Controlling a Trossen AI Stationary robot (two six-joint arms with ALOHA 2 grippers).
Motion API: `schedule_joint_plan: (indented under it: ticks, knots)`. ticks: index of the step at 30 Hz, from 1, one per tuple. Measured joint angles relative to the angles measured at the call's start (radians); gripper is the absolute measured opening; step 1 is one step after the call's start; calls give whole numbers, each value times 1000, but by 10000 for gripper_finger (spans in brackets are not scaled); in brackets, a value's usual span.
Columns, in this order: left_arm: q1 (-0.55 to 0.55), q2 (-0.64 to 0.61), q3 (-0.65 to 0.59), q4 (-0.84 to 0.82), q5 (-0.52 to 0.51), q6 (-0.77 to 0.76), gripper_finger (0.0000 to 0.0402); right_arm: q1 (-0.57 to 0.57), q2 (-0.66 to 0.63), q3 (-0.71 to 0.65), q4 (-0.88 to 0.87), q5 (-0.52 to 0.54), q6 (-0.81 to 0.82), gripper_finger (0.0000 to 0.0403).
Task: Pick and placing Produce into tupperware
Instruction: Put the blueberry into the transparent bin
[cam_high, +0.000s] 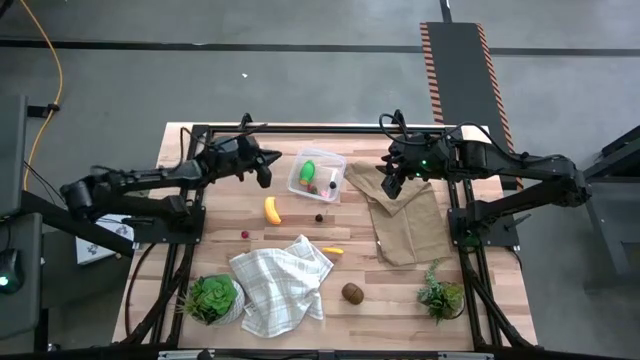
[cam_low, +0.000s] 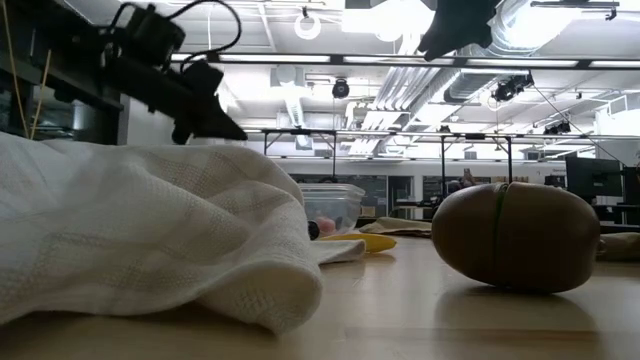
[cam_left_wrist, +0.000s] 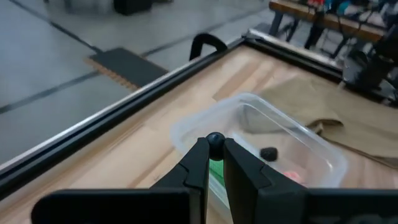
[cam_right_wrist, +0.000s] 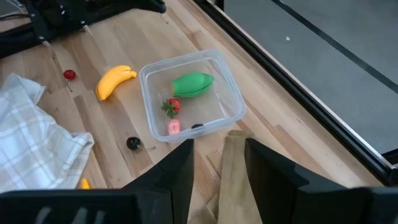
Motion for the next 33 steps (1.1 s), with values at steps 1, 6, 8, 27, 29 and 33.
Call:
schedule_joint_plan:
  ticks: [1, 6, 8, 27, 29, 33]
  knots:
    - [0, -15, 34, -74, 5, 12, 28, 0, 0, 0, 5, -5, 0, 133]
    - [0, -33, 245, -381, 19, 101, 28, 0, 0, 0, 50, -11, -20, 133]
    - [0, -30, 328, -477, 19, 143, 28, 0, 0, 0, 64, -11, -26, 133]
    - [0, -24, 622, -840, 102, 146, 28, 0, 0, 0, 113, -11, -9, 133]
    - [0, -24, 622, -840, 118, 129, 28, 0, 0, 0, 122, -11, -8, 133]
    - [0, -24, 622, -841, 145, 123, 28, 0, 0, 0, 146, -11, -9, 133]
